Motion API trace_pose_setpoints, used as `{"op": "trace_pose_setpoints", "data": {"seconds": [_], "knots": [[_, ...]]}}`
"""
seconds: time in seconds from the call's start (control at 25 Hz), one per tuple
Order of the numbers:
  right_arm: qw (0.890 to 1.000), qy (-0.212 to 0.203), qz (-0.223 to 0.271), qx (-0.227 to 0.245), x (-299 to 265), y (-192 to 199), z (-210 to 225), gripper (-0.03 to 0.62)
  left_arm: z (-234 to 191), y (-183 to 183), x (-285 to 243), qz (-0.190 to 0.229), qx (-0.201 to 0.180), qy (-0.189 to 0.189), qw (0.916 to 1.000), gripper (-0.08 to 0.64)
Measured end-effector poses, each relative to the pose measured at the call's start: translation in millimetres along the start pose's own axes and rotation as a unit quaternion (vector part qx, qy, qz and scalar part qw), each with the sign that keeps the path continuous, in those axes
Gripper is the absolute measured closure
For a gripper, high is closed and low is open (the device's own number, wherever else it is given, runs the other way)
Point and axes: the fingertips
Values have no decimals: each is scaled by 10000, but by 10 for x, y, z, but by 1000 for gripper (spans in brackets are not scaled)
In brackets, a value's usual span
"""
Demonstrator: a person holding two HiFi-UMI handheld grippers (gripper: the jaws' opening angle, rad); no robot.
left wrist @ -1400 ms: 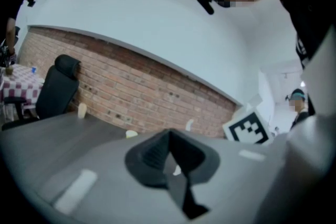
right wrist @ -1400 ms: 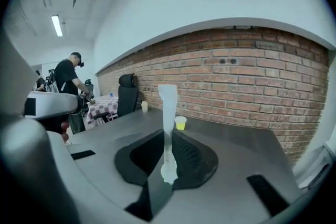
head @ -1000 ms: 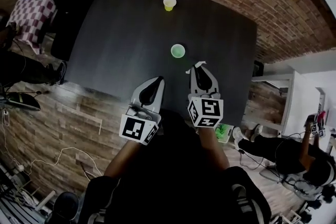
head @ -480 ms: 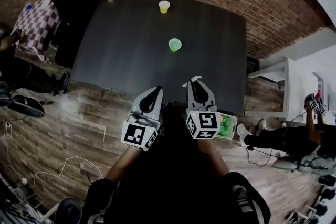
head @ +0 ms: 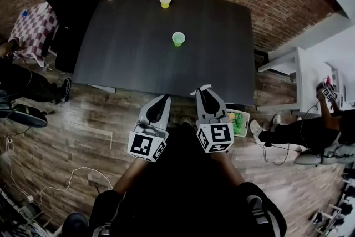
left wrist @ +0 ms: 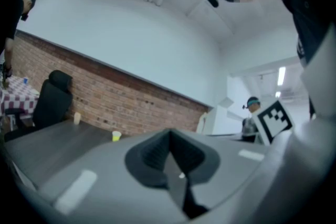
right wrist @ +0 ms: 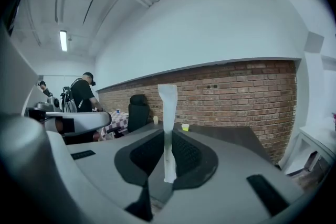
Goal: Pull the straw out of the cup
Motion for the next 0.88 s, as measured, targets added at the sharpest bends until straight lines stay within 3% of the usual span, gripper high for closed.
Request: {"op": "trace_pose_setpoints", "data": {"seconds": [0.88], "knots": [[9992,-405,43,47,240,-59,243,549,411,67,-411,-102,-129,141,9998,557]]}}
Point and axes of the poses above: the fingertips, and each gripper's own axes: x backward along the fingers, z to its right, y out of its underside, and after that the axes turned 3 degrees about -x, right-handed
